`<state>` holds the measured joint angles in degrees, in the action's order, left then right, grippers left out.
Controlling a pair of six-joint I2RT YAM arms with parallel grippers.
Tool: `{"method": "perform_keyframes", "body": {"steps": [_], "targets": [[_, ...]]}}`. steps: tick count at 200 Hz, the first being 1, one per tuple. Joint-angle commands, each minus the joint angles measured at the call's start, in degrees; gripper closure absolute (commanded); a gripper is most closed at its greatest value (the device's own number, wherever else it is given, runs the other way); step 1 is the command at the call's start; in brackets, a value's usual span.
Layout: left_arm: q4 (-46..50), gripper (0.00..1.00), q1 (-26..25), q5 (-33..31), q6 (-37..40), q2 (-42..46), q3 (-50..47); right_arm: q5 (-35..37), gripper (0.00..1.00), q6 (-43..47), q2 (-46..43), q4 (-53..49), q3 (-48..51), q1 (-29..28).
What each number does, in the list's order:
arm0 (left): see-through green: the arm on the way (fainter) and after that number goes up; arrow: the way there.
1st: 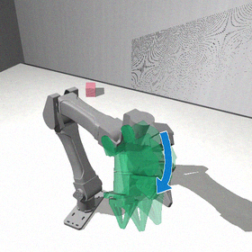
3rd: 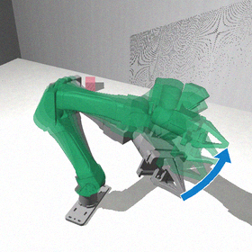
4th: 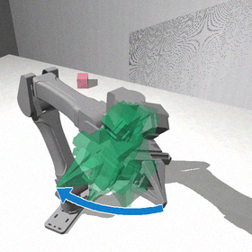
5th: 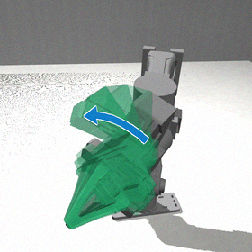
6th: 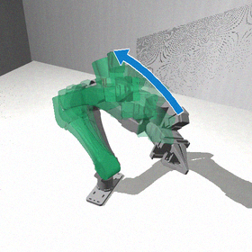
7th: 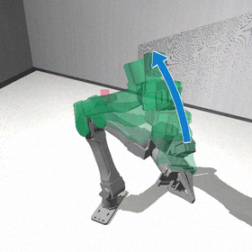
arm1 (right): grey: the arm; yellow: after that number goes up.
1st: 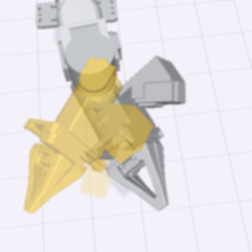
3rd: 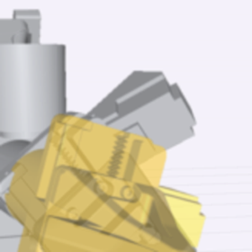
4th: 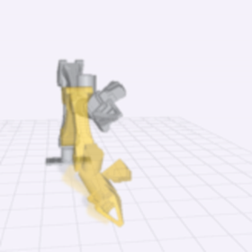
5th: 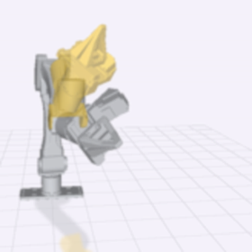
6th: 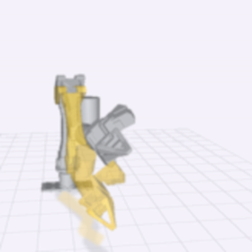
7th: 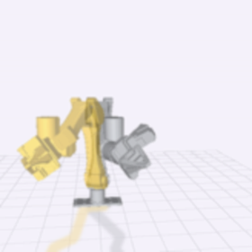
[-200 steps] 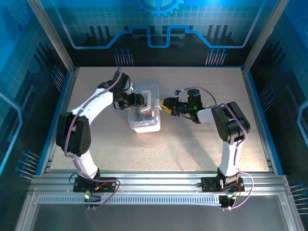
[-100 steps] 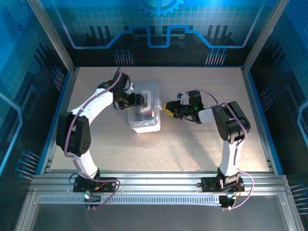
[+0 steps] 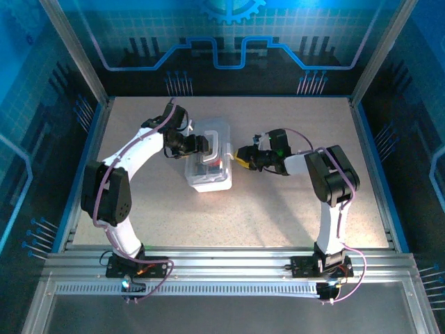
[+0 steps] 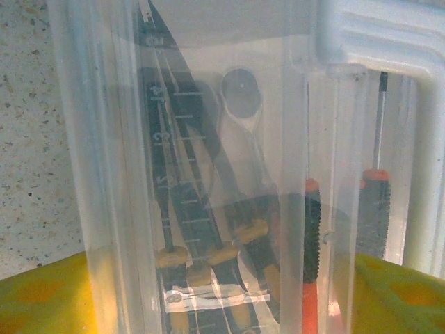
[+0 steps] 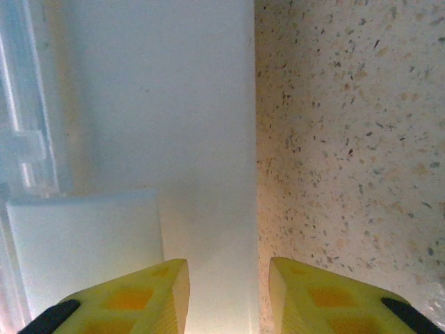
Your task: Pack the tool kit
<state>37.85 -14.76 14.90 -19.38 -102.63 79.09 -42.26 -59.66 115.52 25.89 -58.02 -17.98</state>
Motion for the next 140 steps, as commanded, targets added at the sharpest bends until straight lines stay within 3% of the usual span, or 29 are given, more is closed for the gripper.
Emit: {"method": "perform_keyframes", "body": {"steps": [1, 68, 119, 140], "targets": [[10.06, 1.0, -2.24, 0.86, -2.24, -8.81, -5.73, 1.21, 0.63, 3.4, 1.32, -5.54, -4.2, -2.87], [9.59, 1.0, -3.78, 1.18, -3.04, -9.78, -4.49, 5.78, 0.64, 7.72, -1.12, -13.35, -5.03, -4.23], [14.44, 1.0, -6.73, -4.68, -4.31, -9.65, 3.53, 14.88, 0.57, 12.96, -14.92, -24.42, 2.22, 5.75], [15.99, 1.0, -8.08, -5.59, -5.1, -10.43, 8.09, 15.37, 0.55, 13.35, -19.14, -25.78, 4.83, 10.24]]}}
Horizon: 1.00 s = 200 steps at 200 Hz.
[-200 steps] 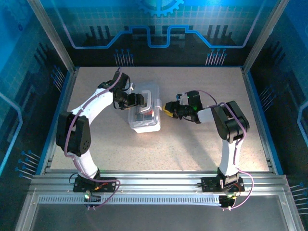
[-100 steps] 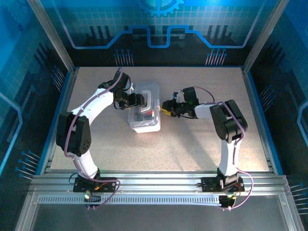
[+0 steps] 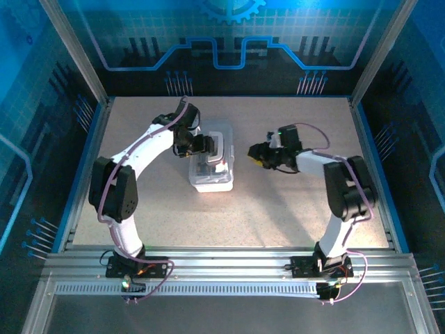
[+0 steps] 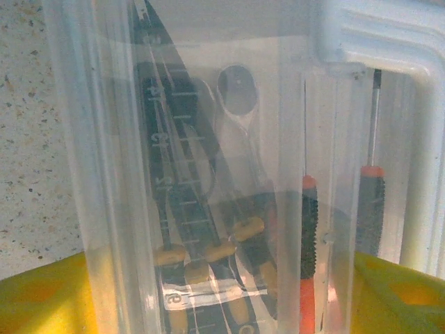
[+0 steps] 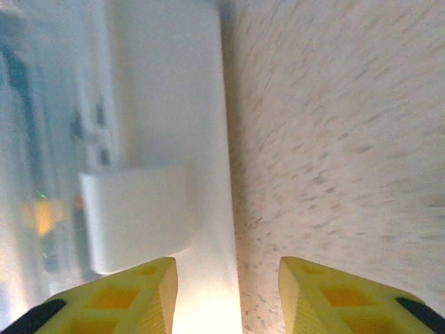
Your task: Pack the tool kit
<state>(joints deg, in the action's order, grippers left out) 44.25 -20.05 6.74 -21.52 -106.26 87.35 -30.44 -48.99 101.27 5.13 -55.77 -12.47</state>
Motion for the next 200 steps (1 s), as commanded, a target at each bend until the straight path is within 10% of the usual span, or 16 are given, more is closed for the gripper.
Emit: {"method": "perform_keyframes", "body": {"steps": [1, 40, 117, 200], "targets": [[9.65, 1.0, -2.79, 2.53, -2.98, -6.78, 0.05, 3.54, 0.55, 2.72, -5.1, -5.03, 2.68, 5.0], [12.36, 0.85, -4.46, 2.22, -4.21, -9.3, 8.71, 2.13, 0.53, 3.97, -10.41, -6.36, 5.06, 10.68], [18.19, 0.01, -4.52, -0.32, -1.9, -5.91, 20.3, -1.47, 0.5, 5.55, -15.68, -8.17, 7.73, 13.95], [11.31, 0.01, -4.29, -16.62, 1.39, 21.6, 9.47, -2.37, 0.31, 10.22, -25.22, -15.77, 1.08, 14.35]]}}
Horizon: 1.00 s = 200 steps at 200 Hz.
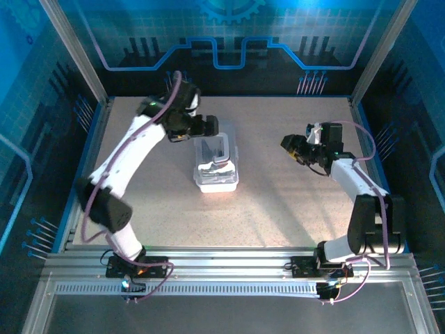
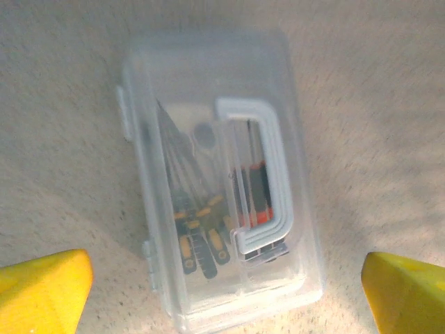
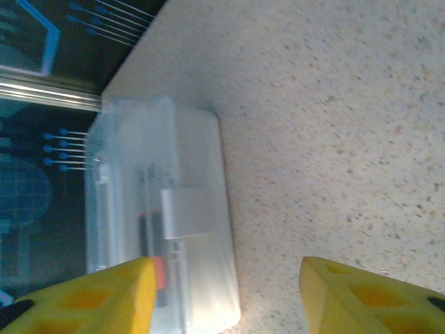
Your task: Pack the tool kit
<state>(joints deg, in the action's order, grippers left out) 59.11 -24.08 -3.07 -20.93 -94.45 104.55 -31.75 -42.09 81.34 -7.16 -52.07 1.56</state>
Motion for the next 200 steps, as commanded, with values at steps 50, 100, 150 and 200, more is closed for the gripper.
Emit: {"method": "perform_keyframes", "body": {"steps": [50, 100, 150, 200], "targets": [[-23.07, 0.01, -0.36, -16.69, -4.47, 31.31, -35.7, 12.46, 0.0, 11.44, -17.48, -11.37, -4.63, -4.75], [-54.34, 0.01, 1.07, -22.89, 17.03, 49.11, -66.0, 23.47, 0.0, 22.73, -27.49, -0.73, 7.24, -10.87], [-92.15, 0.01, 8.38, -27.79, 21.35, 51.54, -92.66, 23.95, 0.0, 34.01, -35.29, 21.0, 24.24, -11.1], [-125.34, 0.01, 15.68, -24.08, 23.93, 18.94, -96.32, 28.89, 0.0, 40.19, -34.89, 26.17, 32.79, -10.98]]}}
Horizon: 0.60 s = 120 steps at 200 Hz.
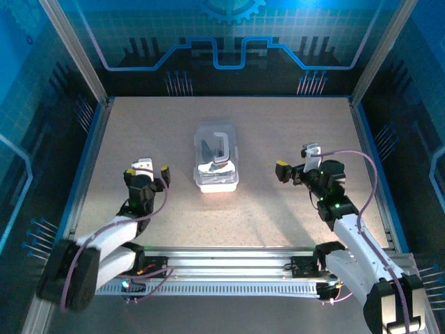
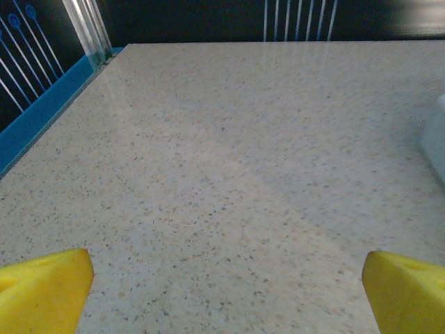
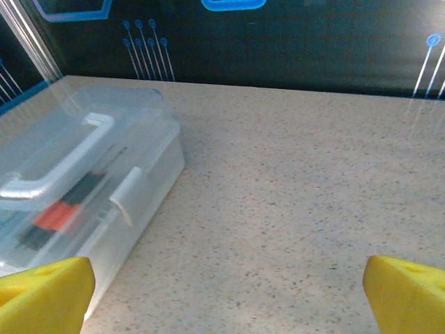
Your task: Pack the tool kit
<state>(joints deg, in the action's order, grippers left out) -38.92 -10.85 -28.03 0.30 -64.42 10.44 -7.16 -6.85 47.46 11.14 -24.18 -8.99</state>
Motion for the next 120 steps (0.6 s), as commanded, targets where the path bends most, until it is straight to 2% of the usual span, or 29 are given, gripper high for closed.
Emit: {"method": "perform_keyframes", "body": {"steps": [1, 13, 24, 32, 38, 49, 69, 98, 120], "targets": [[-28.12, 0.01, 2.52, 1.09, 2.74, -11.61, -2.23, 4.5, 0.0, 4.94, -1.12, 8.17, 5.18, -0.42], [-31.72, 0.01, 4.26, 3.03, 0.04, -17.7, -1.0, 6.56, 0.0, 4.36, -1.9, 12.89, 8.77, -0.34], [-32.97, 0.01, 6.6, 8.42, -0.17, -23.14, 1.64, 7.78, 0.0, 3.7, -2.07, 16.82, 11.19, -0.32], [-29.79, 0.01, 7.17, 12.48, -0.28, -25.23, 3.56, 8.24, 0.0, 4.11, -1.85, 18.78, 12.12, -0.32], [-27.83, 0.01, 7.33, 12.28, 0.3, -25.97, 5.62, 8.45, 0.0, 4.61, -1.63, 19.09, 12.37, -0.29], [-18.18, 0.01, 7.71, 13.18, -0.8, -23.79, 8.4, 9.57, 0.0, 5.84, -0.88, 19.25, 12.63, -0.17], [-13.53, 0.01, 8.66, 16.21, -0.8, -24.01, 11.27, 10.96, 0.0, 7.03, 2.55, 24.46, 14.12, 0.83], [-14.87, 0.01, 8.83, 16.68, -0.58, -24.46, 11.01, 10.4, 0.0, 9.77, 16.02, 41.17, 16.65, 3.11], [-14.48, 0.01, 8.74, 16.95, -0.43, -24.35, 11.18, 10.12, 0.0, 10.22, 29.78, 62.33, 19.71, 3.46]]}}
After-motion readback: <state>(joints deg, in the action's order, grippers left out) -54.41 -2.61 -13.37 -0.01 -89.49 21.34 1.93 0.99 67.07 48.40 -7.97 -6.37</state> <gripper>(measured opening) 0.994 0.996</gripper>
